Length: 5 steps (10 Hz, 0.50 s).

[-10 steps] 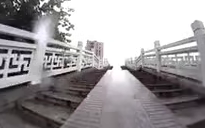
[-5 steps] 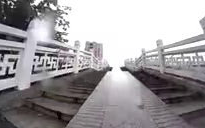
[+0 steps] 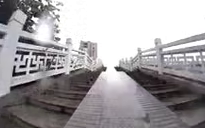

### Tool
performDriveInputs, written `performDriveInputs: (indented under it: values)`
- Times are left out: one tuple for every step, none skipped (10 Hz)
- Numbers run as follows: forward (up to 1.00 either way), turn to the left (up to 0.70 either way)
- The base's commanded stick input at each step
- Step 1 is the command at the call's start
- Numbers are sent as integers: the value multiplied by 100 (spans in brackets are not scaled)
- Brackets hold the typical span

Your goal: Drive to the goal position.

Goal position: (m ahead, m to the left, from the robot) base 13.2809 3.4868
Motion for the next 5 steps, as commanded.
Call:
performDriveInputs:
  values:
    - [60,-14]
    - [60,-13]
    - [60,-9]
    - [60,-5]
    - [60,0]
